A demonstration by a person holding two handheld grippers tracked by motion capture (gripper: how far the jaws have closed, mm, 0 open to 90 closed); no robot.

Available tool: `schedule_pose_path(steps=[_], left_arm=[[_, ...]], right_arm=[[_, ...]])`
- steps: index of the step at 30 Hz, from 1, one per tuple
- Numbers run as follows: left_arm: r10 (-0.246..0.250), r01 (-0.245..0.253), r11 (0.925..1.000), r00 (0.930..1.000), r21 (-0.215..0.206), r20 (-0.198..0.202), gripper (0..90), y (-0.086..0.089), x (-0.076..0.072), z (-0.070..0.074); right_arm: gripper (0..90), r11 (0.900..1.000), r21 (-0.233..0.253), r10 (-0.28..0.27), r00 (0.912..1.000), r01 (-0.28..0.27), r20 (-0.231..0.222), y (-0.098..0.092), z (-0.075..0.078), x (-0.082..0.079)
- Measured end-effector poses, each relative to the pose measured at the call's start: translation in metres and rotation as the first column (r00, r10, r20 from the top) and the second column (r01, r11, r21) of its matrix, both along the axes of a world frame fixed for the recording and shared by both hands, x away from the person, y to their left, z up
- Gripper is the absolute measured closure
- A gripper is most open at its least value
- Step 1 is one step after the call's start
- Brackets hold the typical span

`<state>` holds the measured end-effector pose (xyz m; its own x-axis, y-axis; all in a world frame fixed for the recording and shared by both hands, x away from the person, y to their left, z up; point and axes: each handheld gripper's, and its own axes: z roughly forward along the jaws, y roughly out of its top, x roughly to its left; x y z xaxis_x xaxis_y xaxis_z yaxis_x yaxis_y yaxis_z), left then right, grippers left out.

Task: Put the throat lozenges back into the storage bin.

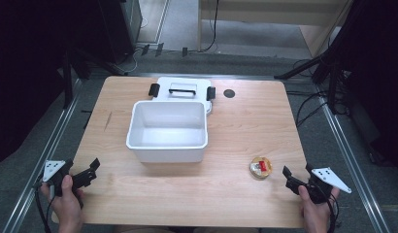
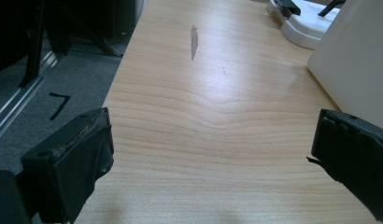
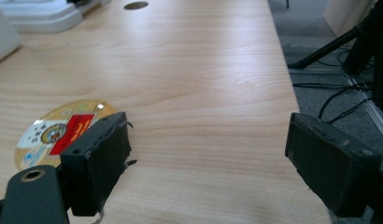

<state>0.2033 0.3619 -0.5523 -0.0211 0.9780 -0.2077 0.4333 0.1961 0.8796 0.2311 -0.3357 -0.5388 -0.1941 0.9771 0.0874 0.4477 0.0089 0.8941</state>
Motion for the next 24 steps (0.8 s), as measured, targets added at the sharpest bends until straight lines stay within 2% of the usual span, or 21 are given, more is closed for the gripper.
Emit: schedule_pose_path(steps=[4, 7, 10, 12, 13, 14, 15, 16, 17, 18, 19, 20, 22, 23, 24], left_arm=[[-0.007, 0.007, 1.0, 1.0, -0.004, -0.002, 0.0, 0.0, 0.0, 0.0], [0.001, -0.001, 0.9999, 1.0, -0.014, 0.005, 0.0, 0.002, 0.0, 0.0], [-0.001, 0.001, 1.0, 1.0, 0.006, 0.003, 0.0, 0.0, 0.0, 0.0], [-0.001, 0.001, 1.0, 1.0, 0.009, 0.007, 0.0, -0.001, 0.0, 0.0], [-0.003, 0.003, 0.9999, 1.0, 0.011, 0.007, 0.0, -0.001, -0.001, 0.0], [-0.004, 0.004, 0.9999, 1.0, 0.01, 0.008, 0.0, -0.001, -0.001, 0.0], [-0.006, 0.006, 0.9999, 1.0, 0.011, 0.008, 0.0, -0.001, -0.001, 0.0], [-0.013, 0.013, 0.9998, 0.9998, 0.013, 0.013, 0.0, -0.001, -0.001, 0.0], [-0.023, 0.022, 0.9996, 0.9995, 0.018, 0.021, 0.0, -0.002, -0.002, 0.0], [-0.033, 0.032, 0.9989, 0.9989, 0.034, 0.033, 0.0, -0.003, -0.003, 0.0], [-0.038, 0.036, 0.9985, 0.9985, 0.042, 0.039, 0.0, -0.004, -0.004, 0.0], [-0.052, 0.048, 0.9961, 0.9977, 0.073, 0.044, 0.0, -0.007, -0.005, 0.001], [-0.055, 0.052, 0.9951, 0.9979, 0.084, 0.034, 0.0, -0.01, -0.005, 0.001], [-0.055, 0.052, 0.9951, 0.9979, 0.084, 0.034, 0.0, -0.01, -0.005, 0.001], [-0.056, 0.054, 0.9949, 0.9981, 0.085, 0.025, 0.0, -0.01, -0.005, 0.001]], right_arm=[[14.6, 0.999, -0.03, 0.021, 0.9993, -0.022, -0.03, 0.002, 0.002, 0.002], [14.6, 0.996, -0.081, 0.026, 0.998, -0.031, -0.057, 0.006, 0.007, 0.003], [15.2, 0.996, -0.084, 0.035, 0.9958, -0.042, -0.085, 0.007, 0.018, 0.004], [15.3, 0.995, -0.086, 0.039, 0.9946, -0.047, -0.096, 0.008, 0.02, 0.006], [15.4, 0.994, -0.097, 0.039, 0.9929, -0.05, -0.112, 0.008, 0.023, 0.007], [15.3, 0.989, -0.122, 0.064, 0.9892, -0.08, -0.132, 0.009, 0.027, 0.01], [15.3, 0.989, -0.122, 0.064, 0.9892, -0.08, -0.132, 0.009, 0.027, 0.01], [15.3, 0.983, -0.142, 0.091, 0.9808, -0.116, -0.173, 0.009, 0.03, 0.013], [15.3, 0.983, -0.142, 0.091, 0.9808, -0.116, -0.173, 0.009, 0.03, 0.013], [15.1, 0.974, -0.163, 0.121, 0.9701, -0.157, -0.211, 0.009, 0.033, 0.017], [15.1, 0.974, -0.163, 0.121, 0.9701, -0.157, -0.211, 0.009, 0.033, 0.017], [15.0, 0.968, -0.177, 0.134, 0.9603, -0.18, -0.245, 0.009, 0.035, 0.02], [14.8, 0.96, -0.188, 0.152, 0.9503, -0.207, -0.272, 0.011, 0.038, 0.023], [14.8, 0.96, -0.188, 0.152, 0.9503, -0.207, -0.272, 0.011, 0.038, 0.023], [14.6, 0.957, -0.191, 0.157, 0.945, -0.217, -0.287, 0.012, 0.039, 0.024]])
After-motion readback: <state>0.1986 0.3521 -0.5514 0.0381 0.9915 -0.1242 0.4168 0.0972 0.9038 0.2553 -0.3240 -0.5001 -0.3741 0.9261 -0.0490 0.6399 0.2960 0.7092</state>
